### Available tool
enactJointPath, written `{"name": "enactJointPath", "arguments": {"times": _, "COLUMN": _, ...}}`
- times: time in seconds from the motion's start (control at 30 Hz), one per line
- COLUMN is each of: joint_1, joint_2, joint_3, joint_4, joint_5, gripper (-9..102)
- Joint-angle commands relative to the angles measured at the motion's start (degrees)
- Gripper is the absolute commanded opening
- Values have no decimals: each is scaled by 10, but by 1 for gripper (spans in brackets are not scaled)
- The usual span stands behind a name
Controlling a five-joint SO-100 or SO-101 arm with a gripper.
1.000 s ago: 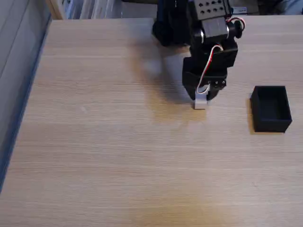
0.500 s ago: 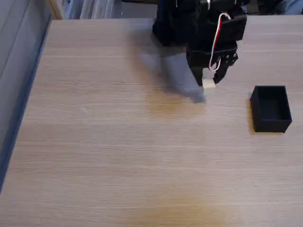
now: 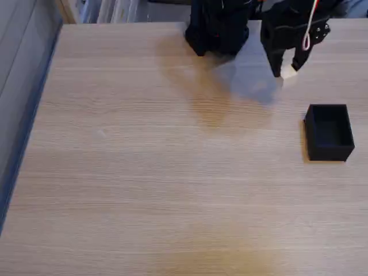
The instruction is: Pick a white block and place it in the black box.
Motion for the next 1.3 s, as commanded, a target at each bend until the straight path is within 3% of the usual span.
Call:
{"name": "enactJointPath", "arguments": {"times": 0.0, "joint_1": -33, "joint_2": -34, "joint_3": -75, "joint_4": 23, "joint_5": 27, "gripper": 0}}
{"name": "enactJointPath", "arguments": {"times": 0.4, "joint_1": -80, "joint_2": -177, "joint_3": -192, "joint_4": 17, "joint_5": 91, "gripper": 0}}
{"name": "enactJointPath", "arguments": {"times": 0.87, "joint_1": -73, "joint_2": -275, "joint_3": -298, "joint_4": -15, "joint_5": 105, "gripper": 1}}
{"name": "enactJointPath", "arguments": {"times": 1.1, "joint_1": -60, "joint_2": -278, "joint_3": -300, "joint_4": -67, "joint_5": 124, "gripper": 7}}
{"name": "enactJointPath", "arguments": {"times": 1.27, "joint_1": -52, "joint_2": -279, "joint_3": -300, "joint_4": -79, "joint_5": 149, "gripper": 18}}
